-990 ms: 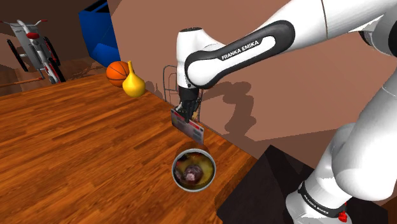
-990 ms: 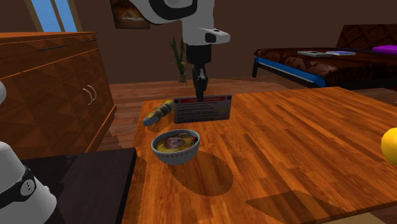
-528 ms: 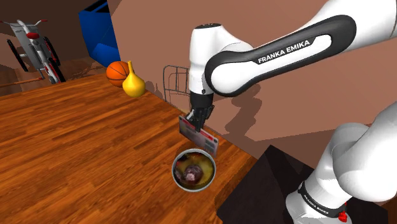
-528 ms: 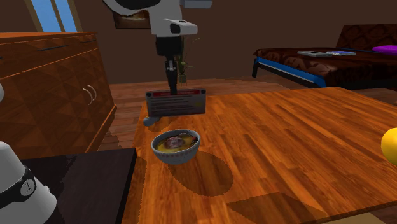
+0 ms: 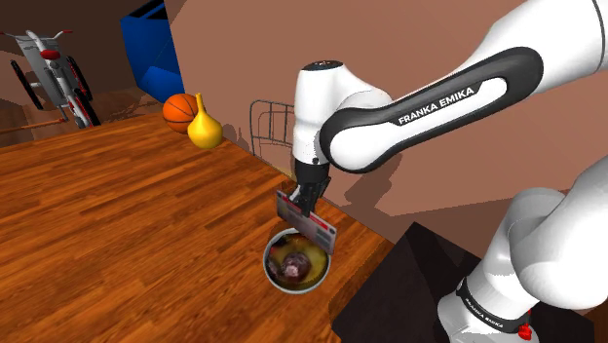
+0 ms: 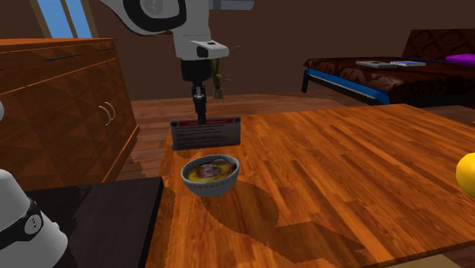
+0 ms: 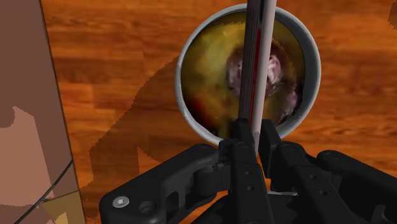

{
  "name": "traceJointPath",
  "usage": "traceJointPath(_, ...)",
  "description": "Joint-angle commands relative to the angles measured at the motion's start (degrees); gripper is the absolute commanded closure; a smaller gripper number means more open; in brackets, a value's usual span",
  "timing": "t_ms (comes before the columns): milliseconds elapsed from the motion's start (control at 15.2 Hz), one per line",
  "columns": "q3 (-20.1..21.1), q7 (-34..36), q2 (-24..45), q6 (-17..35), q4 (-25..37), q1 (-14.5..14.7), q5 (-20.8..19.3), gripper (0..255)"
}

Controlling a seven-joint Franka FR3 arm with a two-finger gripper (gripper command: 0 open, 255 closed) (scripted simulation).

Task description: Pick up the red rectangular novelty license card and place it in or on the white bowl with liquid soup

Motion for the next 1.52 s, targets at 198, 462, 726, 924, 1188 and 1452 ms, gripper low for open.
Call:
traceJointPath(198, 0.25, 0.32, 2.14, 4.25, -2.11, -0.13, -0.42, 255)
traceJointPath(462, 0.49, 0.76, 4.21, 7.67, -3.5, -0.25, -0.91, 255)
traceJointPath(726, 0.71, 1.32, 6.52, 11.11, -4.69, -0.4, -1.58, 255)
traceJointPath(924, 0.85, 1.84, 8.41, 13.71, -5.44, -0.53, -2.23, 255)
traceJointPath(1188, 0.86, 1.88, 8.57, 13.92, -5.5, -0.53, -2.29, 255)
traceJointPath(1452, 0.86, 1.88, 8.57, 13.92, -5.5, -0.53, -2.29, 255)
